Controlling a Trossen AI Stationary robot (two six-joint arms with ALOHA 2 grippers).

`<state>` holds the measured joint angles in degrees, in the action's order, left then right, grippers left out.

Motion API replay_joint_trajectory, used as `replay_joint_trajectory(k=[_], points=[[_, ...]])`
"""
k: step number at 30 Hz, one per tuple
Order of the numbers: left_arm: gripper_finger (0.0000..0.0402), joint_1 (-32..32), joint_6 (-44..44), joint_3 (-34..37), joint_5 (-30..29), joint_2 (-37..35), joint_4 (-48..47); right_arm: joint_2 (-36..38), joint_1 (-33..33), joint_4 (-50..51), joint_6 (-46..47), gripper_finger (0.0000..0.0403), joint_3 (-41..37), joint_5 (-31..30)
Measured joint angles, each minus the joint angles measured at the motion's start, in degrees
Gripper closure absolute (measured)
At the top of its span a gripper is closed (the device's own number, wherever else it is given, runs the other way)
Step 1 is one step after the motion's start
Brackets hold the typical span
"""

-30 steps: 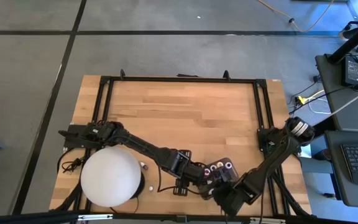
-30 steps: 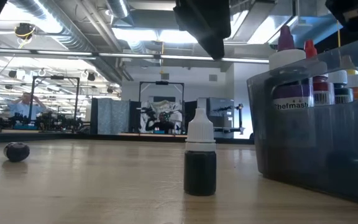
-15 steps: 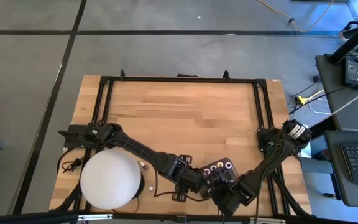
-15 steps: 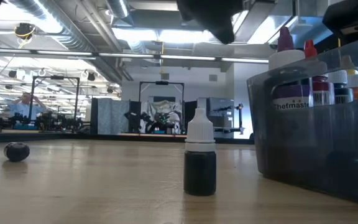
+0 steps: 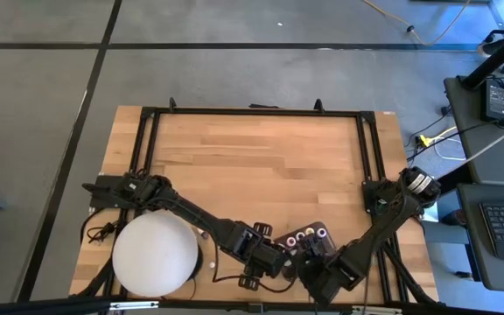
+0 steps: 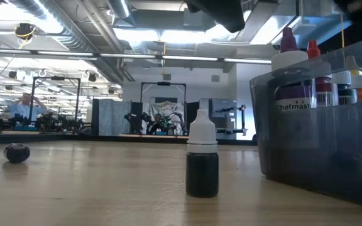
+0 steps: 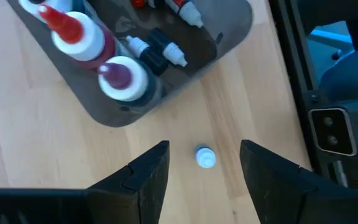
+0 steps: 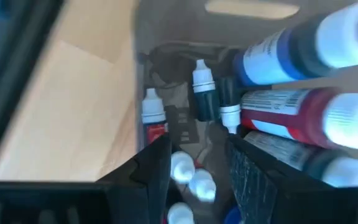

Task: Pick & Place food coloring
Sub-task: Put the small blue food coloring bottle into the bin

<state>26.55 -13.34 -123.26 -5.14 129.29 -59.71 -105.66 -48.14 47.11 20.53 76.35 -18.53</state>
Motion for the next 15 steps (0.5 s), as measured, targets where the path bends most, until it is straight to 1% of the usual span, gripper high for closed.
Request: replay_joint_trajectory(k=[3, 7, 9, 11, 15], points=[[0.0210, 0.32, -0.37, 0.00, 0.04, 0.04, 0.30, 3.30, -2.44, 1.60, 0.17, 0.0250, 0.29, -3.30], [0.0215, 0.77, -0.86, -0.02, 0.04, 0.45, 2.55, 8.18, -6.35, 2.76, 3.47, 0.0250, -2.06, -12.28], [0.0218, 0.89, -0.92, -0.01, -0.12, 1.04, 3.40, 10.68, -7.82, 2.79, 6.52, 0.0250, -3.53, -15.48], [0.0220, 1.10, -1.86, 0.00, 0.08, 2.23, 3.39, 12.62, -8.89, 2.77, 9.16, 0.0250, -4.48, -16.70], [0.0225, 1.22, -3.49, 0.00, -0.46, 4.26, 2.83, 14.88, -9.71, 2.04, 12.23, 0.0250, -5.39, -16.90]])
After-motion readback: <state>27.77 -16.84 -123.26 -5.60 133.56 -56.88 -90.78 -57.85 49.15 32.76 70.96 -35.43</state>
